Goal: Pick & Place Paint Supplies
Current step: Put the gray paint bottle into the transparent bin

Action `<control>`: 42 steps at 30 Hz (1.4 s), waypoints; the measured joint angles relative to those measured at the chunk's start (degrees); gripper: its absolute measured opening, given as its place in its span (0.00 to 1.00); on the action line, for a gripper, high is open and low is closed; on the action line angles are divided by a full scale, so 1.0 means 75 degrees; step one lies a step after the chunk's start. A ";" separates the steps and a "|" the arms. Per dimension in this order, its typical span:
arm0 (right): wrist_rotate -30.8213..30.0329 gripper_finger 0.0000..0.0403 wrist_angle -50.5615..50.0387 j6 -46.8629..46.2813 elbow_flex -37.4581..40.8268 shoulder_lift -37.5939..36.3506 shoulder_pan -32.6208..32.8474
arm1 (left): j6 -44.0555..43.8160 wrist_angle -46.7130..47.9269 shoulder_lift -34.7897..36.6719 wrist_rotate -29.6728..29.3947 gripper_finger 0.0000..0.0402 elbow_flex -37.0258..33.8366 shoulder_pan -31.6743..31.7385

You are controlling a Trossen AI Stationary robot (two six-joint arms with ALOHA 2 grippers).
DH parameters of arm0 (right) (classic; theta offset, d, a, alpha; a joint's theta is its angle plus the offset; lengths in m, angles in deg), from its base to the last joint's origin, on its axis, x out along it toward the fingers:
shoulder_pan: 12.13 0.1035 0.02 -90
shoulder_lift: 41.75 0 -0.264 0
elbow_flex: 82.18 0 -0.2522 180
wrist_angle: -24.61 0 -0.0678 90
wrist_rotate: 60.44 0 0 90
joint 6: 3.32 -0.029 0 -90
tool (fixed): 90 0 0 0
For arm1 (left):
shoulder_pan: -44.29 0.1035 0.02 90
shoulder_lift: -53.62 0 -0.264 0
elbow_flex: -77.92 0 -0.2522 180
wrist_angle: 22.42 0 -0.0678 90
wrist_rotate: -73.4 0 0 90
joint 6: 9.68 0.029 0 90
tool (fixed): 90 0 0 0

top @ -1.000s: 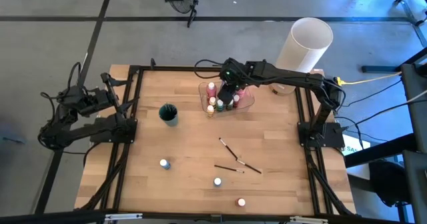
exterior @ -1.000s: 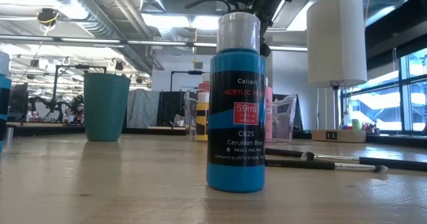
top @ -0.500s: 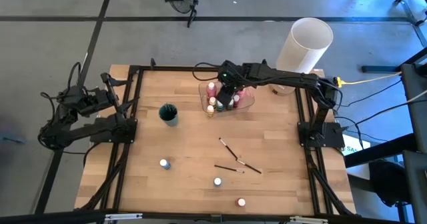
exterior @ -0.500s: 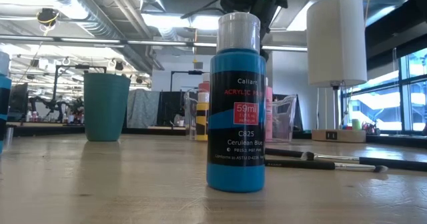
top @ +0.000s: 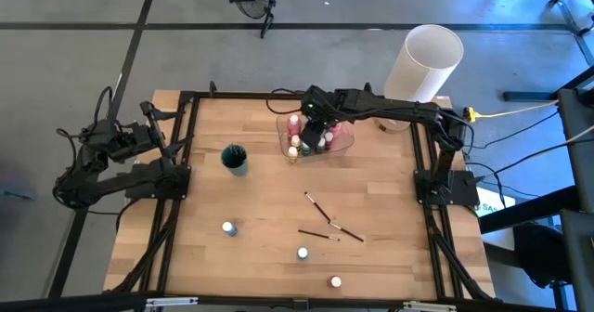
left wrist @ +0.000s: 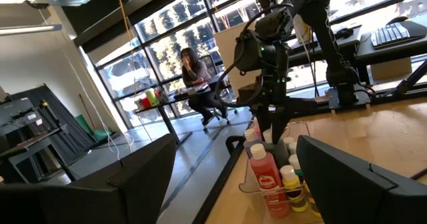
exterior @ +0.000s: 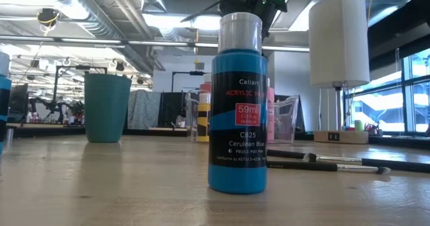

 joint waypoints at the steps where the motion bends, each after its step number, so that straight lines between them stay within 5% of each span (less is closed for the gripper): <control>1: 0.0000 0.29 -0.0004 0.0027 0.0001 0.0001 0.0002 | 0.0000 0.0000 0.0000 0.0000 0.77 0.0000 -0.0002; 42: -0.0026 0.33 0.0302 0.0209 -0.0009 0.0157 0.0023 | 0.0000 0.0006 0.0000 0.0000 0.77 0.0000 -0.0002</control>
